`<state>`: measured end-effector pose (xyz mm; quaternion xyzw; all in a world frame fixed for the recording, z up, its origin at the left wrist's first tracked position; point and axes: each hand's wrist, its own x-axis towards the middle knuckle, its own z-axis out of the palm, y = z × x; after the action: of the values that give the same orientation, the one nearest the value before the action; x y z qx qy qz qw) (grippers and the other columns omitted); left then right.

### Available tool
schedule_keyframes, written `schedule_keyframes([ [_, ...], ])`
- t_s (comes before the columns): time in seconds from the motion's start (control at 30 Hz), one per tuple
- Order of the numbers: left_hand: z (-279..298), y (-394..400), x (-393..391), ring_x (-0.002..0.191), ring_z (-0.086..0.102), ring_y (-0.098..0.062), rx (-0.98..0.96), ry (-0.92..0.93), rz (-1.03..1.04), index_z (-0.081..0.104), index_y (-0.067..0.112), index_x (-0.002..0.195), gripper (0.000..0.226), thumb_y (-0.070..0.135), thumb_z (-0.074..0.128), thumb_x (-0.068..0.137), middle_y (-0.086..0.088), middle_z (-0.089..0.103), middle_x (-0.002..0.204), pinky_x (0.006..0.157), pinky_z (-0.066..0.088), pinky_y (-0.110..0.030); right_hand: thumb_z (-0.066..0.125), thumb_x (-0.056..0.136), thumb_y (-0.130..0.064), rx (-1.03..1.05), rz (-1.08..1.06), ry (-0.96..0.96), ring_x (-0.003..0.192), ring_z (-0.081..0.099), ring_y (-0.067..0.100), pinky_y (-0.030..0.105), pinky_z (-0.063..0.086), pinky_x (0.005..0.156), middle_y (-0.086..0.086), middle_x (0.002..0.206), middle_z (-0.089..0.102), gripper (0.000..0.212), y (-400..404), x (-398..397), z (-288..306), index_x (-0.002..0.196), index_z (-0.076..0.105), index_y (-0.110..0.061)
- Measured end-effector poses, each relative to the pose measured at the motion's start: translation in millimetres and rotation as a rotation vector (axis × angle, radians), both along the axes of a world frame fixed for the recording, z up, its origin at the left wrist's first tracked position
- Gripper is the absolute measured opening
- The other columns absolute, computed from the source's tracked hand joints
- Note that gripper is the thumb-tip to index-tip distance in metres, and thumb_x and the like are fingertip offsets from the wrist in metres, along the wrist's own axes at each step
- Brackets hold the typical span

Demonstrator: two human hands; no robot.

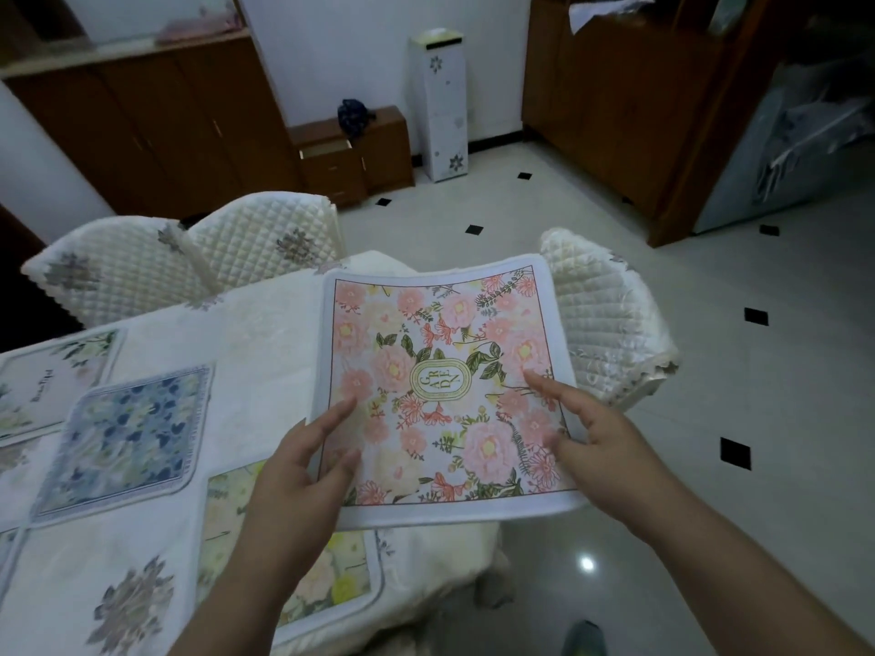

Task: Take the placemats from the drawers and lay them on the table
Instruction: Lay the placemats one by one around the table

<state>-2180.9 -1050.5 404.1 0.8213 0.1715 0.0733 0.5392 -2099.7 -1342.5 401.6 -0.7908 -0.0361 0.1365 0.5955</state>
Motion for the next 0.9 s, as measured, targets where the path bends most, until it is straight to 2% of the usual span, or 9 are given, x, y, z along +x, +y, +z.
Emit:
schedule_keyframes([
  [0.07,-0.8,-31.0,16.7,0.134,0.052,-0.010,-0.004,-0.010,0.014,0.061,0.060,0.126,0.054,0.017,0.070,0.095,0.020,0.059,0.135,0.114,0.043,-0.048,0.057,0.095,0.001,-0.007,0.009,-0.002,0.115,0.051,-0.013,0.007,0.049,0.083,-0.024,0.138,0.052,0.065,-29.7,21.5,0.6,0.127,0.059,-0.056],
  [0.2,0.2,-96.5,53.3,0.131,0.054,-0.008,0.006,-0.042,0.025,0.062,0.061,0.125,0.054,0.017,0.070,0.095,0.024,0.060,0.131,0.111,0.045,-0.048,0.057,0.096,-0.002,-0.040,0.013,-0.003,0.120,0.054,-0.002,0.015,0.053,0.086,-0.023,0.140,0.050,0.064,-90.5,58.3,6.8,0.128,0.058,-0.057],
  [0.33,2.2,-152.2,85.6,0.122,0.058,-0.002,-0.017,-0.050,0.013,0.064,0.055,0.126,0.051,0.015,0.070,0.095,0.033,0.061,0.122,0.108,0.049,-0.043,0.054,0.098,-0.002,-0.069,-0.030,0.002,0.102,0.061,-0.001,0.016,0.056,0.072,-0.015,0.142,0.049,0.061,-146.8,82.5,19.4,0.131,0.058,-0.053],
  [0.43,6.6,-186.9,106.8,0.116,0.057,0.009,-0.042,-0.063,-0.008,0.066,0.051,0.126,0.049,0.012,0.069,0.095,0.034,0.061,0.119,0.104,0.050,-0.033,0.054,0.098,-0.003,-0.091,-0.045,-0.008,0.097,0.059,-0.007,0.014,0.055,0.068,-0.018,0.139,0.050,0.061,-183.8,93.6,26.7,0.133,0.056,-0.053],
  [0.5,8.5,-206.2,123.5,0.112,0.058,0.012,-0.044,-0.070,-0.044,0.066,0.050,0.127,0.048,0.013,0.068,0.096,0.033,0.062,0.117,0.099,0.052,-0.029,0.054,0.099,-0.004,-0.090,-0.070,-0.004,0.101,0.059,-0.006,0.016,0.056,0.071,-0.018,0.138,0.051,0.060,-205.8,101.7,29.9,0.134,0.055,-0.053],
  [0.6,9.6,-230.6,153.3,0.112,0.061,0.004,-0.052,-0.072,-0.095,0.066,0.051,0.126,0.047,0.015,0.068,0.097,0.032,0.061,0.115,0.092,0.055,-0.028,0.054,0.099,-0.006,-0.115,-0.119,-0.012,0.103,0.059,-0.004,0.019,0.058,0.073,-0.018,0.139,0.050,0.059,-231.9,117.2,31.4,0.135,0.053,-0.053],
  [0.73,4.3,-258.9,196.2,0.114,0.063,-0.005,-0.095,-0.069,-0.151,0.067,0.044,0.129,0.045,0.012,0.066,0.097,0.021,0.062,0.123,0.084,0.059,-0.022,0.054,0.100,-0.007,-0.173,-0.170,-0.007,0.107,0.061,0.003,0.027,0.061,0.080,-0.018,0.138,0.049,0.059,-259.4,141.0,29.0,0.137,0.051,-0.053],
  [0.83,-2.2,-275.0,227.9,0.116,0.063,-0.009,-0.111,-0.059,-0.176,0.066,0.042,0.130,0.044,0.013,0.066,0.098,0.015,0.061,0.129,0.084,0.060,-0.023,0.054,0.100,-0.008,-0.204,-0.188,-0.003,0.116,0.058,0.006,0.034,0.059,0.089,-0.018,0.138,0.049,0.059,-275.7,167.1,25.6,0.137,0.050,-0.053],
  [0.9,-5.0,-283.3,251.0,0.113,0.063,-0.006,-0.132,-0.059,-0.183,0.066,0.041,0.130,0.043,0.013,0.065,0.098,0.016,0.060,0.130,0.075,0.059,-0.015,0.054,0.099,-0.009,-0.227,-0.191,-0.011,0.120,0.057,0.007,0.036,0.058,0.093,-0.019,0.139,0.049,0.059,-282.9,191.0,24.3,0.138,0.049,-0.053],
])
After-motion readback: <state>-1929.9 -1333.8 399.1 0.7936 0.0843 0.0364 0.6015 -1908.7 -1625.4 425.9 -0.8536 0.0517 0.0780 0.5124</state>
